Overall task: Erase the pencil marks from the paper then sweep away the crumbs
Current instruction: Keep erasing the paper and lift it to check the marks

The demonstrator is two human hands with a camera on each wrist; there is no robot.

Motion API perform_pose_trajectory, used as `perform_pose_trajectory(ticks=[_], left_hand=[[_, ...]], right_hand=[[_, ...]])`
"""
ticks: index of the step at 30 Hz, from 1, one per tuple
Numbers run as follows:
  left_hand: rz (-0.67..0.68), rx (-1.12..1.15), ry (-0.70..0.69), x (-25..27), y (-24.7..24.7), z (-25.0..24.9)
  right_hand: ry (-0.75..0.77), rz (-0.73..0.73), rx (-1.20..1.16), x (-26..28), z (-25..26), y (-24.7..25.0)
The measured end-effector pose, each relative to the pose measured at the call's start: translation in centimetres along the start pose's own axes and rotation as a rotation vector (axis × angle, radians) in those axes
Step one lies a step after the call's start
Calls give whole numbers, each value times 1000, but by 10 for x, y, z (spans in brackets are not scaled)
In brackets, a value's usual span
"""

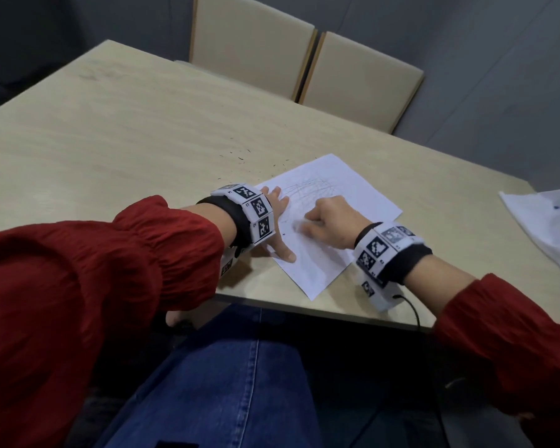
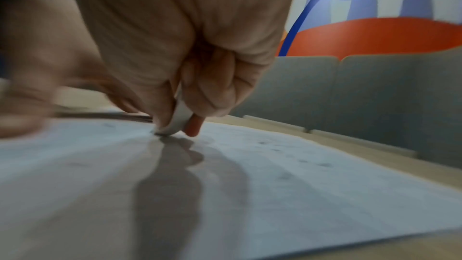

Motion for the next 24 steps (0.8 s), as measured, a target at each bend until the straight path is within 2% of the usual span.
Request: perform_pose_trajectory(ticks=[2,4,10,11,16,24], left_hand=[[20,0,8,-1,-2,1],[29,-10,13,-2,-2,3],[-16,-16,-17,-1,2,-2],[-13,-23,-16,-3,2,-2],[91,-52,32,-16,-6,2],[83,-85,27,-24,-7,2]], right_hand=[[-155,-22,50,-1,-35,11],[-232,-59,66,-1,-47,21],[-27,44,-83,-1,16,1],[-29,44,-60,-3,9,3],[-224,-4,83,-6,-62,26],[-414,-20,121,-6,-102,29]])
Point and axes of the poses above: each hand's wrist, its own x-axis away from the middle knuckle, its own y-axis out of the back of the hand, z = x × y, the point moved 5 cm from there along -x, towards the middle knuckle, and after that the axes turned 13 degrees about y, right-handed, at the moved point
